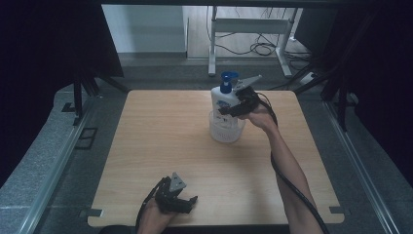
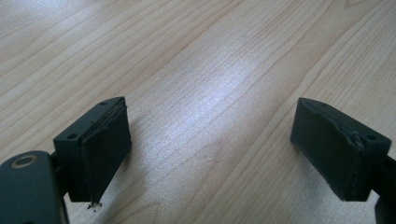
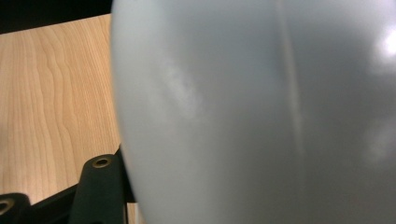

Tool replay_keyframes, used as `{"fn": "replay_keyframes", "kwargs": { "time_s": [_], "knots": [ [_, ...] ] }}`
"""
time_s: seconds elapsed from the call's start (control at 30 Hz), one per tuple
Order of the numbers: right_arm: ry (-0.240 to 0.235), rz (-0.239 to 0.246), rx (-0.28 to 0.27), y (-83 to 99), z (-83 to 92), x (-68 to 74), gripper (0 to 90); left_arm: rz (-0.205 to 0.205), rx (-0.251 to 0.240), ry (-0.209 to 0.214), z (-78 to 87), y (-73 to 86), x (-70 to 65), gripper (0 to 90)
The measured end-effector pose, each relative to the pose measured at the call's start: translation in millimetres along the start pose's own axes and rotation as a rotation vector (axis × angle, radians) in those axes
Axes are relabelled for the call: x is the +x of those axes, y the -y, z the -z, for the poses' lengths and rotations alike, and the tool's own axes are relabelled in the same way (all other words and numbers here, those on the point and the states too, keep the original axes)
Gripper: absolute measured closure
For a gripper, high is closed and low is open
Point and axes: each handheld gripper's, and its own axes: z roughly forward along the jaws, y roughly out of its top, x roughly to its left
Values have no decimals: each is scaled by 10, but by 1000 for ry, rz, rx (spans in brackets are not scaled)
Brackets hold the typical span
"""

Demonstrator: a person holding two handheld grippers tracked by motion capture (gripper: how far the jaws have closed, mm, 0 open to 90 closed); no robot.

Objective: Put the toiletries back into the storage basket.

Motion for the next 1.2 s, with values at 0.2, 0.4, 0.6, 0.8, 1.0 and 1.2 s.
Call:
{"fn": "replay_keyframes", "kwargs": {
  "time_s": [0.2,0.4,0.6,0.8,1.0,1.2],
  "knots": [
    [2,-13,1,86,-45,-18,379,0,0,0,0,0,0,116],
    [-9,-23,3,180,-73,-18,379,-1,1,0,1,-1,1,115],
    [-11,-38,-20,262,-87,-18,376,-2,1,0,1,-2,1,116],
    [-11,-53,-41,311,-69,-22,369,-2,1,0,1,-2,1,116],
    [-18,-74,-46,331,-51,-23,338,-3,1,0,0,-1,1,116],
    [1,-87,-78,314,-13,-24,238,0,-1,1,-2,-1,-1,116]
  ]
}}
